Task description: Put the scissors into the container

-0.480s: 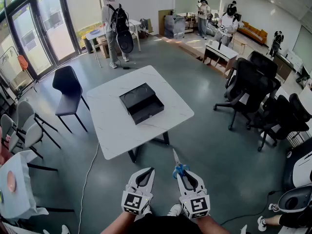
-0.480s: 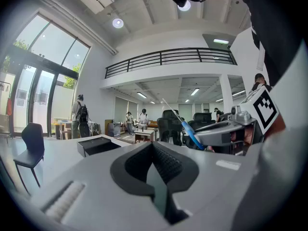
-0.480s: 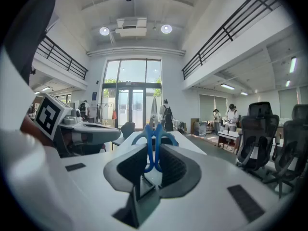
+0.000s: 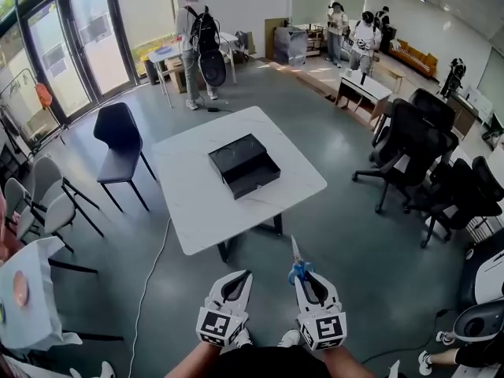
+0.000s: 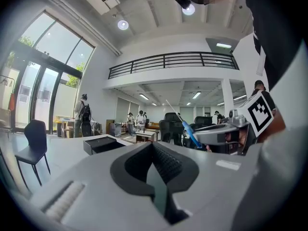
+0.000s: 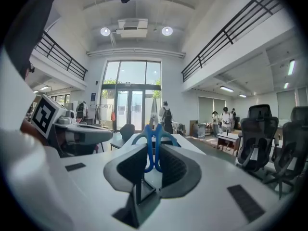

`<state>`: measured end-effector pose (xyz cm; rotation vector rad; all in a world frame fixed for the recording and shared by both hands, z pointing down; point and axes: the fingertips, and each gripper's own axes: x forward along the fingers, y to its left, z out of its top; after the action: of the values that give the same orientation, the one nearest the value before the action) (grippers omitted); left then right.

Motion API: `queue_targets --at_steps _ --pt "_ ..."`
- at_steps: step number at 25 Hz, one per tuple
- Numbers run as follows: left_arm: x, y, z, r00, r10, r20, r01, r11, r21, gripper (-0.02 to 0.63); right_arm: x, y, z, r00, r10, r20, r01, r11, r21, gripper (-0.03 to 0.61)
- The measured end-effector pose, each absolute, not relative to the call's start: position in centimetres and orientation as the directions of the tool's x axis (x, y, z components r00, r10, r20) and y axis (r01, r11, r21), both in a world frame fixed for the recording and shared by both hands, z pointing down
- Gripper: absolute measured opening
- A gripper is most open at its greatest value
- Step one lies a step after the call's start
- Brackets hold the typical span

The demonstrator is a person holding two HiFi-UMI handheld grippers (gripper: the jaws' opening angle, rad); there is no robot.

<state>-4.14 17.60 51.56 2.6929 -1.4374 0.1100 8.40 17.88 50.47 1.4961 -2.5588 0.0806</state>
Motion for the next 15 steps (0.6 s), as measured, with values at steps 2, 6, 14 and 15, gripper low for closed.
queue_targets --at_steps 2,6,14,15 --pt "-5.1 17.9 51.7 0.557 -0.824 0.107 -0.830 -0.556 0.037 0.009 8.0 17.8 50.3 -0.466 -0.868 0.172 -0.877 0.478 0.034 0.086" --pt "-6.3 17.9 51.5 0.565 -0.819 0.102 -0.824 -0.565 0.033 0.009 7.1 17.2 49.9 -0.444 -0.880 0.171 -0.890 0.454 0.026 0.086" --pt "-8.2 18.8 51.7 0.593 -0.801 0.084 -0.805 -0.593 0.033 0.009 6.1 17.9 49.6 -0.400 -0.900 0.174 -0.912 0.410 0.027 0.086" --pt "-8.2 18.7 51.8 0.594 -0.800 0.085 -0.804 -0.593 0.036 0.009 6.2 18.0 49.6 -0.396 -0.902 0.174 -0.913 0.407 0.029 0.086"
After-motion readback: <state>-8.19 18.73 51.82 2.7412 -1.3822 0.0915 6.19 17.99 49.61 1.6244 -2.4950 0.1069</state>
